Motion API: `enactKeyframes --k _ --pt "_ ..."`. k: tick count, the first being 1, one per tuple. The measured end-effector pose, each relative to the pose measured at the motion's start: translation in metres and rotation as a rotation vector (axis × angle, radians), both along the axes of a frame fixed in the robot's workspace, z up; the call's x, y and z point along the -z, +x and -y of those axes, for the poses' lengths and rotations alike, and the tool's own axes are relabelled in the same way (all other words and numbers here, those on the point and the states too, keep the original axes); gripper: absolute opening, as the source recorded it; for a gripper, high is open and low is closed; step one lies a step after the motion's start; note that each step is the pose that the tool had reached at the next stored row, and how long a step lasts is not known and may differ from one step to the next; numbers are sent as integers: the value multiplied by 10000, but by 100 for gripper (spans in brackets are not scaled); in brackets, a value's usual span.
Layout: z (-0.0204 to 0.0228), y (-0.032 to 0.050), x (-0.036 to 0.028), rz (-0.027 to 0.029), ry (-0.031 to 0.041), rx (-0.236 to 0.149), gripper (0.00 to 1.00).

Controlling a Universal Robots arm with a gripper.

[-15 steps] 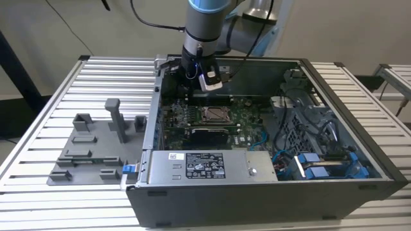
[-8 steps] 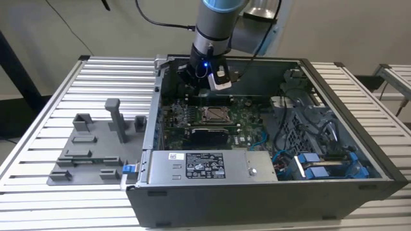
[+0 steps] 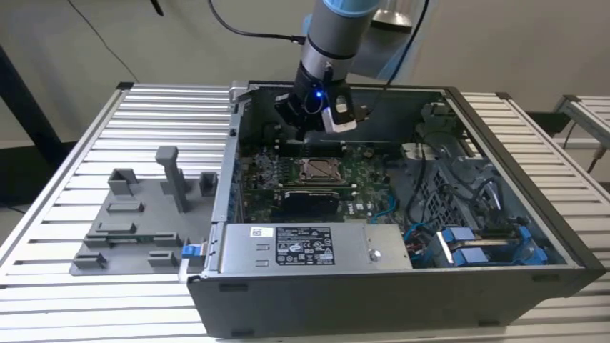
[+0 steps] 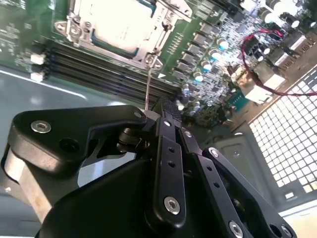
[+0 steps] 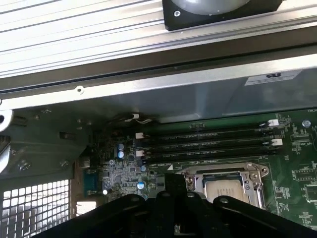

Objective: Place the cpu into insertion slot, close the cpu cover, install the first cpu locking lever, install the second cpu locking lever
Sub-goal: 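Install the first cpu locking lever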

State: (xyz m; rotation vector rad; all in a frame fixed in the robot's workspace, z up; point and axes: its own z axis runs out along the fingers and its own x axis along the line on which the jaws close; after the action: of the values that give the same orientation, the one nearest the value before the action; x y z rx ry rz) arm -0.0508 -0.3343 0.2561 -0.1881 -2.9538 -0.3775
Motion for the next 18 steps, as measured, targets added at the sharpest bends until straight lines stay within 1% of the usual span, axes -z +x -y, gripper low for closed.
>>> enactKeyframes --k 3,4,6,7,8,10,12,13,16,18 --pt "8 80 -11 -88 9 -1 11" --pt "9 89 -12 -99 12 0 11" --pt "8 89 -13 -92 11 0 11" --pt "4 85 -13 -46 8 -4 11" --pt "-2 74 -10 34 7 -10 11" --pt "-19 52 2 243 8 -20 11" --pt "-44 16 21 403 3 -22 11" --pt "-57 -2 30 476 -2 -23 11" --pt "-109 -66 61 663 -27 -25 11" --pt "-124 -131 80 788 -45 -26 11"
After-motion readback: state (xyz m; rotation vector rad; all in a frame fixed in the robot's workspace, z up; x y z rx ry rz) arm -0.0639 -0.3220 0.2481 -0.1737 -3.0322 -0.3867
